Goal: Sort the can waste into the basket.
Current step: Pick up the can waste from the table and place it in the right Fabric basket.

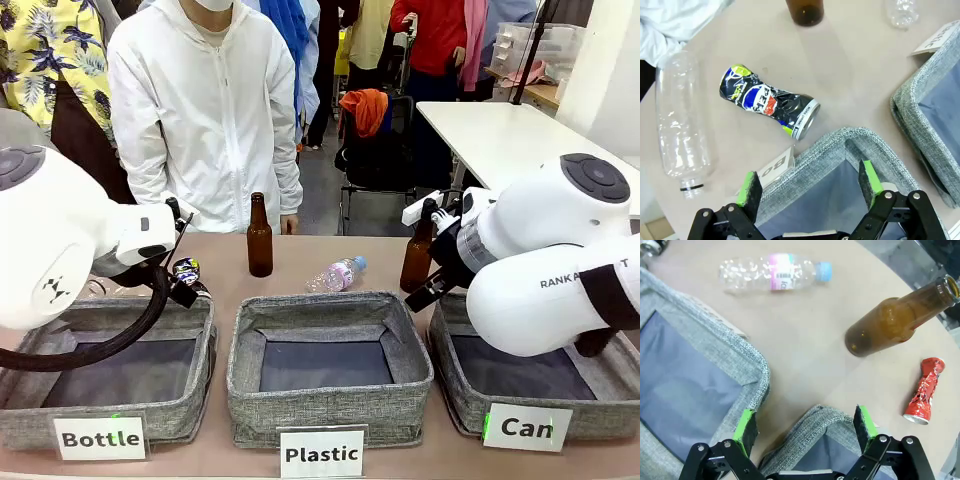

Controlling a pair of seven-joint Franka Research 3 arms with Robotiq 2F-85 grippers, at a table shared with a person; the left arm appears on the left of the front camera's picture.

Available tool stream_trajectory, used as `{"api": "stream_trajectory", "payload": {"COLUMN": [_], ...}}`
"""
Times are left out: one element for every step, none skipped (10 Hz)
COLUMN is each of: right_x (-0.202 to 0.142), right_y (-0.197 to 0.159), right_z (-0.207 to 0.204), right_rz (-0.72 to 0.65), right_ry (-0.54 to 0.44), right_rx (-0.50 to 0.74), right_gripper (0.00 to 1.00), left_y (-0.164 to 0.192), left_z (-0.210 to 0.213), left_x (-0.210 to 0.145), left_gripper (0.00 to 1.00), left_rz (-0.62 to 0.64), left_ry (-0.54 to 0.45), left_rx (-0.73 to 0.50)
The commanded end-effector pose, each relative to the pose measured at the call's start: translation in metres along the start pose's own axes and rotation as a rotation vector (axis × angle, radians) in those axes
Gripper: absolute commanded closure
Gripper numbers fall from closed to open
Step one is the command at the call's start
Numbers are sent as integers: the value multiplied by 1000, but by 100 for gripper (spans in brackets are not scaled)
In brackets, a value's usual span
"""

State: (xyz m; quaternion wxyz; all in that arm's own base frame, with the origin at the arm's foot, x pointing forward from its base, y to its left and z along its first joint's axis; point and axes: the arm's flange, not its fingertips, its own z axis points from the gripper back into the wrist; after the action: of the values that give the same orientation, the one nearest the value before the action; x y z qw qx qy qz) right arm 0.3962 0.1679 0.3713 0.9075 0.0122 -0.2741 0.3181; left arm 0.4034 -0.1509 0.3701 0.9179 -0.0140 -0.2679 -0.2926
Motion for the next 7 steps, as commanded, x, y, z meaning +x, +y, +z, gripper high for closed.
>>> {"api": "stream_trajectory", "payload": {"right_x": [0, 0, 0, 0, 0, 0, 0], "right_y": [0, 0, 0, 0, 0, 0, 0], "right_z": [0, 0, 0, 0, 0, 0, 0], "right_rz": [0, 0, 0, 0, 0, 0, 0], "right_ry": [0, 0, 0, 0, 0, 0, 0], "right_rx": [0, 0, 0, 0, 0, 0, 0], "right_gripper": [0, 0, 0, 0, 0, 0, 0], "left_y": [0, 0, 0, 0, 0, 0, 0], "left_z": [0, 0, 0, 0, 0, 0, 0], "left_x": [0, 0, 0, 0, 0, 0, 0], "left_gripper": [0, 0, 0, 0, 0, 0, 0], "left_rz": [0, 0, 0, 0, 0, 0, 0], "left_ry": [0, 0, 0, 0, 0, 0, 0], "left_rx": [0, 0, 0, 0, 0, 0, 0]}}
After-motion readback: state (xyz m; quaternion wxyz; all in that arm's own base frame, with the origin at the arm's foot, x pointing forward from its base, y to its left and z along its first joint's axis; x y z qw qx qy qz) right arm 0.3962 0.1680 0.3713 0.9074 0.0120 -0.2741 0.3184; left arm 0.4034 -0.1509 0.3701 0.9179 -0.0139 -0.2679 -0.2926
